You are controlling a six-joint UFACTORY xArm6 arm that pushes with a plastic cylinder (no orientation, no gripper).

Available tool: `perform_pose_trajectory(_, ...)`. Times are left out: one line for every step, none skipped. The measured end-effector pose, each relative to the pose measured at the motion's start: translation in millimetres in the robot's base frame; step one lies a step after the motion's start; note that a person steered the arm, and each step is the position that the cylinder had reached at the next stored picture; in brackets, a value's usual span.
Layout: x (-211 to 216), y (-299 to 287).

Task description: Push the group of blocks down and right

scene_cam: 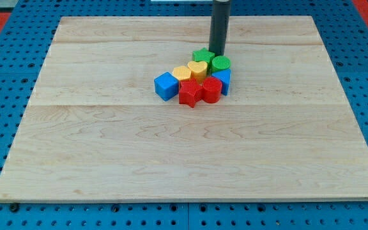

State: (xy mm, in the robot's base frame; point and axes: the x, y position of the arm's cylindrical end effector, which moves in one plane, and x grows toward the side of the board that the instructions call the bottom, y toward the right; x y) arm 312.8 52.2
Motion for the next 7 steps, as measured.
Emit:
perform_pose_trajectory(0, -15)
perform_pose_trajectory(2, -4)
perform_pose_trajectory(39, -10)
perform_pose_trajectory(66, -9)
perform_pose_trajectory(79, 6)
perform_pose_trajectory(89, 13)
perform_pose_trajectory(95, 1)
